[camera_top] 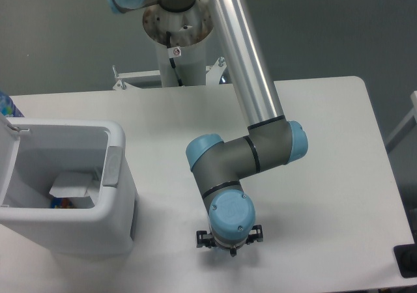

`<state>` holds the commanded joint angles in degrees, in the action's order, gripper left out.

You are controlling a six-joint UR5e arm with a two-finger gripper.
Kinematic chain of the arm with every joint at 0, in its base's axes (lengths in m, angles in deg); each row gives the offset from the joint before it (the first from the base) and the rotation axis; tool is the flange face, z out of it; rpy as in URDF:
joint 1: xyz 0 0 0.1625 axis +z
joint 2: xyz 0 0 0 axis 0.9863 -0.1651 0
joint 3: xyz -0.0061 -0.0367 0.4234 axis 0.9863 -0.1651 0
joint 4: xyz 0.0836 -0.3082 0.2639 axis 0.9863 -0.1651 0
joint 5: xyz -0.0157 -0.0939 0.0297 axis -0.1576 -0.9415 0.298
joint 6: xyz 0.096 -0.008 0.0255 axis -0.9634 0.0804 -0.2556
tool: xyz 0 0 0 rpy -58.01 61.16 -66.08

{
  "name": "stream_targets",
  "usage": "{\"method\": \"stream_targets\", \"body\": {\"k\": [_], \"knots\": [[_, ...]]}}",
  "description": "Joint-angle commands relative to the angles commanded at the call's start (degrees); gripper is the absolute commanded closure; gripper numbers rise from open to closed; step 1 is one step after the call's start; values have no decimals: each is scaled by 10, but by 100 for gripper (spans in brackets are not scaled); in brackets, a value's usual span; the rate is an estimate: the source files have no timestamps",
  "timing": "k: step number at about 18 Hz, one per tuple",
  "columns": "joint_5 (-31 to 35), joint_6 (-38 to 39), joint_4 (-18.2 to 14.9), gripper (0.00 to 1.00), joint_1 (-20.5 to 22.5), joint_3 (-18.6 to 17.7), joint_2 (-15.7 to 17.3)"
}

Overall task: Place the trash in the trash can
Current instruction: 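Lower the gripper around the bottle and close on it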

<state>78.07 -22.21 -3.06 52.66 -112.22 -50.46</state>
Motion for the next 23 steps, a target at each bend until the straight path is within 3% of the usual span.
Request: {"method": "stream_targets", "body": {"k": [12,23], "knots": [[-6,2,-3,66,0,0,7],[-60,-2,-3,71,14,6,48]]}}
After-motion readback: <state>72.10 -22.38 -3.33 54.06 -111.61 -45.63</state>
